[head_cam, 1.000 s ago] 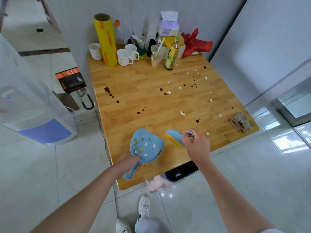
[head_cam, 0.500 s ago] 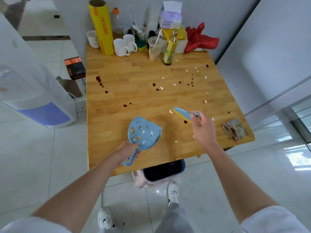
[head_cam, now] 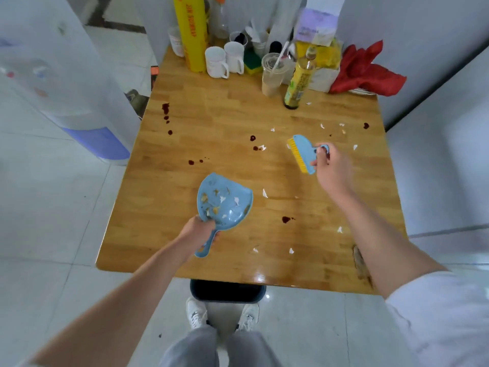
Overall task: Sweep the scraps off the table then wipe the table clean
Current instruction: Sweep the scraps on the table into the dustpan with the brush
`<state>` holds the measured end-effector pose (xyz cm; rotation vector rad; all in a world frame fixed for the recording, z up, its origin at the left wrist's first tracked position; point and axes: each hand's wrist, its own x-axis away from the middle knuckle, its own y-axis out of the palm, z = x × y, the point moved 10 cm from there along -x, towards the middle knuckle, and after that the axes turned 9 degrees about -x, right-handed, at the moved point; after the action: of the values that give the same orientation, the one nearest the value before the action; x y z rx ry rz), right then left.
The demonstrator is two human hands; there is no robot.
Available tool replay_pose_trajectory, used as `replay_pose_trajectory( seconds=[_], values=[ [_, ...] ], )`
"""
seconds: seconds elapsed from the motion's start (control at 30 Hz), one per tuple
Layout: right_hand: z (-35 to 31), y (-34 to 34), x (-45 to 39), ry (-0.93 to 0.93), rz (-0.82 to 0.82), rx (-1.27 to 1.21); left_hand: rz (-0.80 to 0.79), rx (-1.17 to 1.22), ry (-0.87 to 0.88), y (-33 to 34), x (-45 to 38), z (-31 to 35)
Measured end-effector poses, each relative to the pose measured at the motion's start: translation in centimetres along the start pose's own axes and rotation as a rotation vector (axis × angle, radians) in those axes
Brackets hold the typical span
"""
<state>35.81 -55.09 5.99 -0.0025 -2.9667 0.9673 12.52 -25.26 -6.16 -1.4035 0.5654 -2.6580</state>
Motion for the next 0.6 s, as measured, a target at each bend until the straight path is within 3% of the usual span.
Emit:
replay_pose_trajectory(
  seconds=[0.3, 0.6],
  values=[
    [-0.3, 5.8, -10.0, -0.094, 0.051, 0.224, 0.104, 0.045, -0.015, -2.6, -2.7, -0.5],
    [-2.3, 11.2, -12.3, -0.182, -0.119, 0.284, 0.063, 0.089, -0.033, -2.4, -3.9, -1.6]
  ],
)
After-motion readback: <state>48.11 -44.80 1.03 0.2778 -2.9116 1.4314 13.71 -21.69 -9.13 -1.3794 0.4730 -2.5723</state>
